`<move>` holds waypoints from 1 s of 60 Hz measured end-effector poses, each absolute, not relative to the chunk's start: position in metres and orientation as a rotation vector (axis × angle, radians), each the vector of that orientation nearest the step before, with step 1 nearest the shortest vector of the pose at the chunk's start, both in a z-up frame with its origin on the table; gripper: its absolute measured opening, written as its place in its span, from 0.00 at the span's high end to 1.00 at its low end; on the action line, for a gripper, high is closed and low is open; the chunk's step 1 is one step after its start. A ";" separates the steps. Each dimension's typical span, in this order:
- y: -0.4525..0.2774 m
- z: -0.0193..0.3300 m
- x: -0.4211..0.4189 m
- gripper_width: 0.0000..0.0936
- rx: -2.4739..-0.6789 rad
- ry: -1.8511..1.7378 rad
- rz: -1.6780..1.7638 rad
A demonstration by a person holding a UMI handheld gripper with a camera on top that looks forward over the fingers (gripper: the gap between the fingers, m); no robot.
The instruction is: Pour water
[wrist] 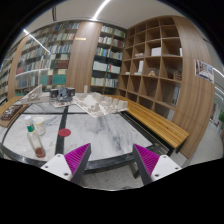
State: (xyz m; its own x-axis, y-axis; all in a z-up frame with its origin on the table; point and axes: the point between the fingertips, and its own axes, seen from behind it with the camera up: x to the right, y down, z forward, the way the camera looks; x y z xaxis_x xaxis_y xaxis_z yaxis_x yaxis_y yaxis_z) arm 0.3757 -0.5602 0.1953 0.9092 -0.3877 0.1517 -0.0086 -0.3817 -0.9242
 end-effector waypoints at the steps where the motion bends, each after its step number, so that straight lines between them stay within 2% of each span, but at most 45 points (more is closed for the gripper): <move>1: -0.566 0.200 0.372 0.09 -1.934 0.290 -0.419; 12: -0.582 0.162 0.360 0.09 -1.988 0.270 -0.400; 14: -0.586 0.145 0.353 0.09 -1.997 0.260 -0.385; 27: -0.573 0.091 0.246 0.08 -2.052 0.165 -0.185; 43: -0.474 0.086 0.111 0.08 -1.959 -0.009 -0.014; 51: -0.417 0.091 0.081 0.08 -1.885 -0.048 -0.006; 60: -0.369 0.077 0.072 0.10 -1.856 -0.048 -0.007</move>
State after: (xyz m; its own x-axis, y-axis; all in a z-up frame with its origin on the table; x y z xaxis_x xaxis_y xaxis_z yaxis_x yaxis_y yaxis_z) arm 0.0718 -0.3694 0.0775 0.9991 0.0293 0.0295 0.0366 -0.2814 -0.9589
